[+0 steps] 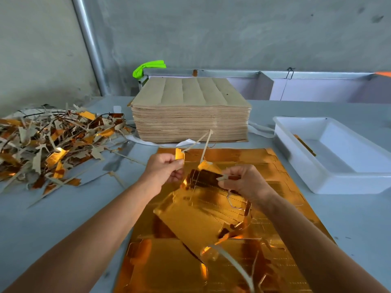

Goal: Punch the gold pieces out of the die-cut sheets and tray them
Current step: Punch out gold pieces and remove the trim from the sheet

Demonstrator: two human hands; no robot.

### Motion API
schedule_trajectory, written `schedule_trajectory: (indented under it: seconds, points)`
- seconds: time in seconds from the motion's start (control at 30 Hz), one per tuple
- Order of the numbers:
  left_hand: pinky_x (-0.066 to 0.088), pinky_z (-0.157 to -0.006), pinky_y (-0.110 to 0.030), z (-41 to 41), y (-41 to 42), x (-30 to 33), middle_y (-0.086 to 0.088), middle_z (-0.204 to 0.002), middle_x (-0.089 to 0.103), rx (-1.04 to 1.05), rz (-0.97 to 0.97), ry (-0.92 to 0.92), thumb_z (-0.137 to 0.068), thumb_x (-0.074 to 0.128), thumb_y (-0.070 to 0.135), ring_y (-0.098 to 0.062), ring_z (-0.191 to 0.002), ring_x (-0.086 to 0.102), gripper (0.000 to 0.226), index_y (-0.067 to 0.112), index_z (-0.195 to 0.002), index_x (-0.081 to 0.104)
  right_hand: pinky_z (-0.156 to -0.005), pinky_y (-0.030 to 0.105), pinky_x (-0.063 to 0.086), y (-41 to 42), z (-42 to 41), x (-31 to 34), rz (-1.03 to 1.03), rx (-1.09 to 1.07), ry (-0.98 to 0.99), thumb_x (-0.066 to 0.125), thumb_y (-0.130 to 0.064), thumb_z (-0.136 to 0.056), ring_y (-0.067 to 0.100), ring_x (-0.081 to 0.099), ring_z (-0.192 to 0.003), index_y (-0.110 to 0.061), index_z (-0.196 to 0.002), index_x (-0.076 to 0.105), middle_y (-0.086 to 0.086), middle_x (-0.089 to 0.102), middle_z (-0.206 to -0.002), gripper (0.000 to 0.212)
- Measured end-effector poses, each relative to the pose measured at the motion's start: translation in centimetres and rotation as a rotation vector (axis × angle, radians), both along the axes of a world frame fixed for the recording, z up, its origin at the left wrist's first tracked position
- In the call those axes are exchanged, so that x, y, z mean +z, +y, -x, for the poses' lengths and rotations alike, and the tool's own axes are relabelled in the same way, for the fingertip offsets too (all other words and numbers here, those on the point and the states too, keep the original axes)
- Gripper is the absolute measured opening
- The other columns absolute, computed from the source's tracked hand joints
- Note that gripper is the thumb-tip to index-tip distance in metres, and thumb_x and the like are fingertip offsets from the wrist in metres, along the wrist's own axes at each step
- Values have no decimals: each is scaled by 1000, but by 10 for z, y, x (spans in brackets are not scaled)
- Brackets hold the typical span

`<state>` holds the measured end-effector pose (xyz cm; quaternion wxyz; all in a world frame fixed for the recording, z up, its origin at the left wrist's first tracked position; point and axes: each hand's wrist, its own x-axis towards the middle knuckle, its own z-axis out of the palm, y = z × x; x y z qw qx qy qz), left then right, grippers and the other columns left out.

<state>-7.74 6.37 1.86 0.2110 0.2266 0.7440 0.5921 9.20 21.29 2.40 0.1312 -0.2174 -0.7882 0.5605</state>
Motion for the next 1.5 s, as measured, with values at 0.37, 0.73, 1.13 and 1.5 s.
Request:
schedule_trajectory:
  seconds: [0.37,0.73,1.13,1.5]
  points:
    - [52,-82,-33,-7,3,1,1,-84,73,-200,195,-58,-68,80,19,-16,-84,66,24,14,-88,69,-51,19,49,2,7,-1,74,-118,-53,71,-4,-80,12,58,-59,-10,-78,70,2,66,-67,7]
    - [51,-69,-35,8,-5,-12,-1,-66,67,-54,76,-98,-80,73,16,-21,-72,62,16,18,-66,65,-48,29,50,21,-6,-3,497,-335,50,70,-9,-80,14,60,-50,-6,-91,66,3,64,-61,11]
    - [47,-79,-34,1,8,-3,6,-72,69,-205,84,25,-86,65,20,-16,-77,62,8,21,-81,71,-58,21,44,7,7,10,226,46,-54,71,-9,-77,9,56,-66,-15,-80,70,-6,66,-70,7]
    - [52,-69,-23,-1,12,7,-1,-74,67,-239,67,50,-82,69,13,-12,-73,62,3,10,-83,70,-62,16,39,-20,18,0,-53,149,-80,69,-7,-83,2,51,-65,-23,-68,60,-9,56,-70,23]
